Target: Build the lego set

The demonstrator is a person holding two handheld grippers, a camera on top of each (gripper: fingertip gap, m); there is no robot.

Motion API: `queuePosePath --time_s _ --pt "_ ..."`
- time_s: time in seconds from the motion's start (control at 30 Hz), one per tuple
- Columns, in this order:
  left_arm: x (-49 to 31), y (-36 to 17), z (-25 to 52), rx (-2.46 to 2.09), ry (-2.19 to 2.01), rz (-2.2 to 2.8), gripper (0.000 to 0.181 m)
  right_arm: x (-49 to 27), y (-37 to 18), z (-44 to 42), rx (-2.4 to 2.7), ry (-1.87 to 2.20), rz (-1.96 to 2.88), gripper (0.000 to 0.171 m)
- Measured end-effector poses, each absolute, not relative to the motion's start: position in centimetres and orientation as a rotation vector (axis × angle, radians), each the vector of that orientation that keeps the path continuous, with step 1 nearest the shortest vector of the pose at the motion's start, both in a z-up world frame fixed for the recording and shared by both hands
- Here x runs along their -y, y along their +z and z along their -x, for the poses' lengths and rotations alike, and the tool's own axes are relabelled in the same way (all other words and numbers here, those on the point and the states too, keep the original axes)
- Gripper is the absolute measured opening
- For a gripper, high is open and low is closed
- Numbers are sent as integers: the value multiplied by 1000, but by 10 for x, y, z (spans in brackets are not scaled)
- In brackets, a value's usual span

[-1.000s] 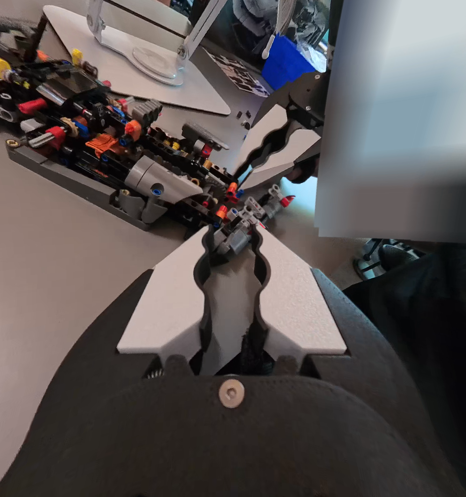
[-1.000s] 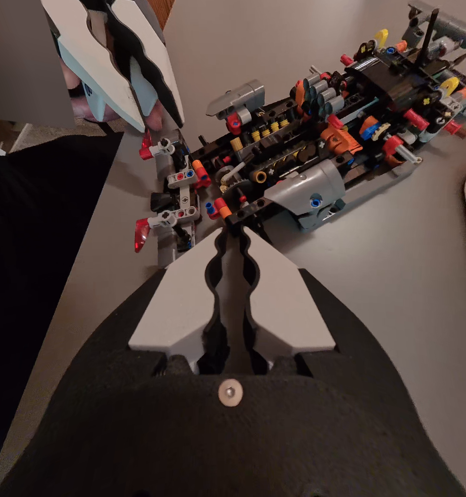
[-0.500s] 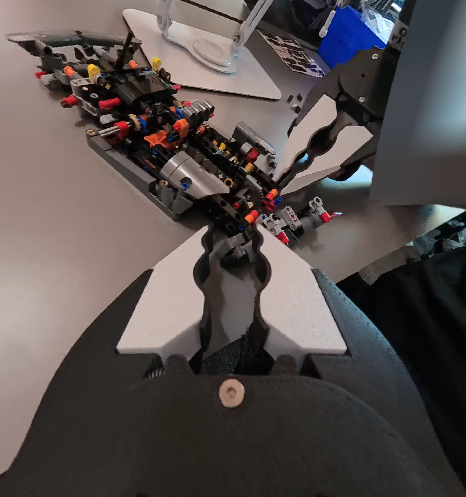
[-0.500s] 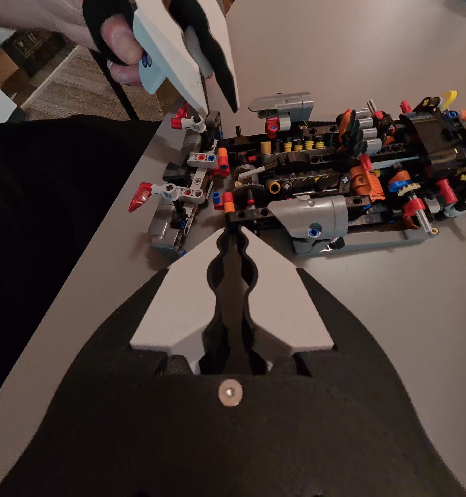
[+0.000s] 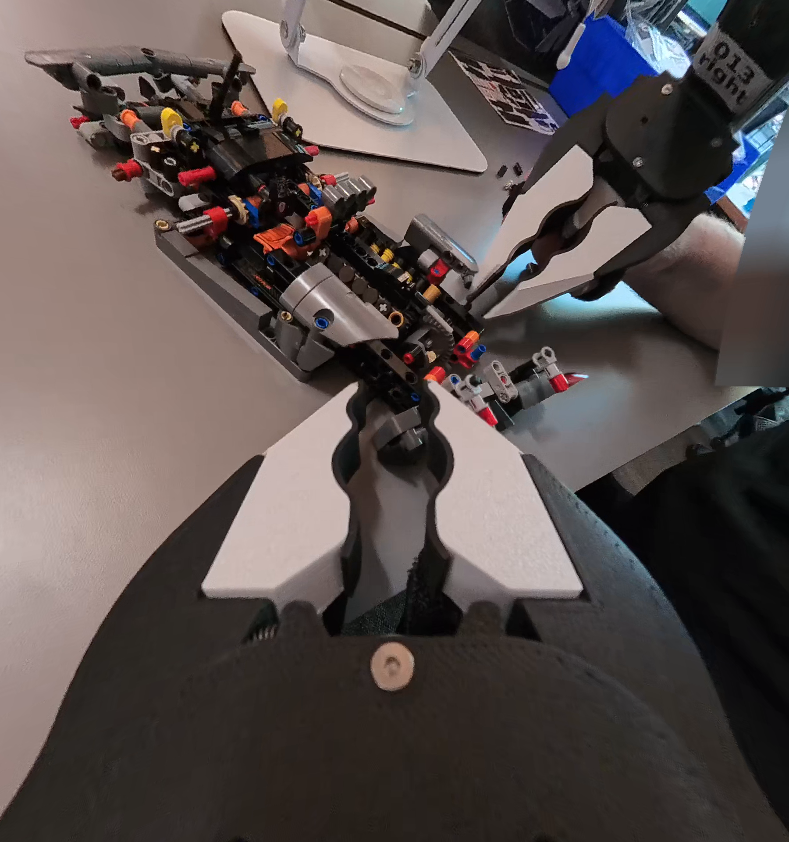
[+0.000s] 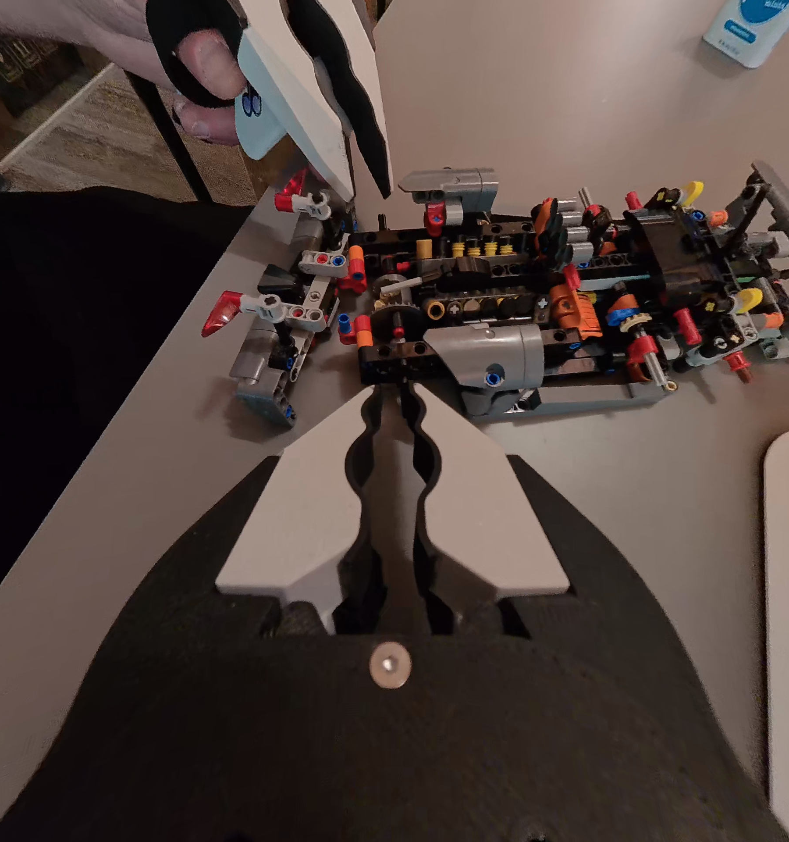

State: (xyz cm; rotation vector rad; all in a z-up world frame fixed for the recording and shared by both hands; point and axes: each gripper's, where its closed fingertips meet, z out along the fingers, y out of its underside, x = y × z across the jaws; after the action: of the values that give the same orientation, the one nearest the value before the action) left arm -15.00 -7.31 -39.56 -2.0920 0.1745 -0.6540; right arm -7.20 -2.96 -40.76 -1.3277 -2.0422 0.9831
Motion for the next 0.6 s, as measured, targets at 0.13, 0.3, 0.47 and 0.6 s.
queuePosePath --time_s 0.13,0.3,0.47,0.6 --pt "69 -394 150 -185 -687 2093 21 22 -409 73 2010 981 1339 6" --pt "68 -395 143 -203 -746 2101 21 25 -409 72 2034 972 1305 5" --pt "66 -394 135 -210 -790 2088 17 36 -415 71 2103 917 1236 8" --pt "65 -395 130 -215 -798 2085 12 38 -418 72 2125 848 1200 9"
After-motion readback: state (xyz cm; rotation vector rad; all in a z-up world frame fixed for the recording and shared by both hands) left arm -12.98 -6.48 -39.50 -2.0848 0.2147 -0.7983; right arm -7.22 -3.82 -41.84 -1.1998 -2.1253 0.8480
